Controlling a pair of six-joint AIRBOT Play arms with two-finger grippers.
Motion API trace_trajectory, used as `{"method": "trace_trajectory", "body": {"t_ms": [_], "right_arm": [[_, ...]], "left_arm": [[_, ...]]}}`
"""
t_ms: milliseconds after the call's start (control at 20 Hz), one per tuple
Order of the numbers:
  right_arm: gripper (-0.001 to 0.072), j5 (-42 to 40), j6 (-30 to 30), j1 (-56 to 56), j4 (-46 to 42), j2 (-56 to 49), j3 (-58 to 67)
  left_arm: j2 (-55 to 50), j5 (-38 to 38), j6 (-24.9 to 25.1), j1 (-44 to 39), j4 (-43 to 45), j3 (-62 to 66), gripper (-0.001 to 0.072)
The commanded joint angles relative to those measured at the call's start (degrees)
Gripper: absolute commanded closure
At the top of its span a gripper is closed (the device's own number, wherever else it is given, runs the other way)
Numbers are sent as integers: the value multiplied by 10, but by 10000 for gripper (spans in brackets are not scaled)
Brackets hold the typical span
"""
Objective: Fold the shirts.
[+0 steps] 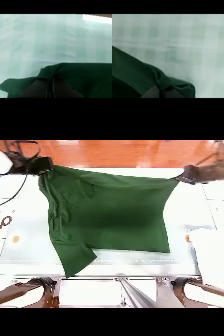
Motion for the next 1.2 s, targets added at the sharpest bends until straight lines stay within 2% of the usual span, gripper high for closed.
{"method": "trace_trajectory", "body": {"t_ms": [0,150,350,500,650,750,850,950,1150], "right_arm": [[688,-56,27,15,16,-167,99],[688,-53,54,15,17,-250,177],[687,-45,58,15,17,-295,230],[687,-27,57,15,12,-296,232],[687,43,51,15,5,-296,232],[687,106,49,15,-11,-296,232],[687,169,49,15,-42,-296,232],[687,208,49,15,-62,-296,232],[687,232,50,19,-68,-296,217]], "left_arm": [[-143,45,-3,30,-11,79,689],[-216,38,-2,42,-11,132,689],[-253,31,0,52,-17,140,689],[-256,2,47,56,-58,140,689],[-249,-112,94,71,-115,140,690],[-249,-208,168,87,-181,138,689],[-249,-268,207,104,-232,124,690],[-249,-307,227,115,-246,99,690],[-250,-316,236,120,-246,48,690]]}}
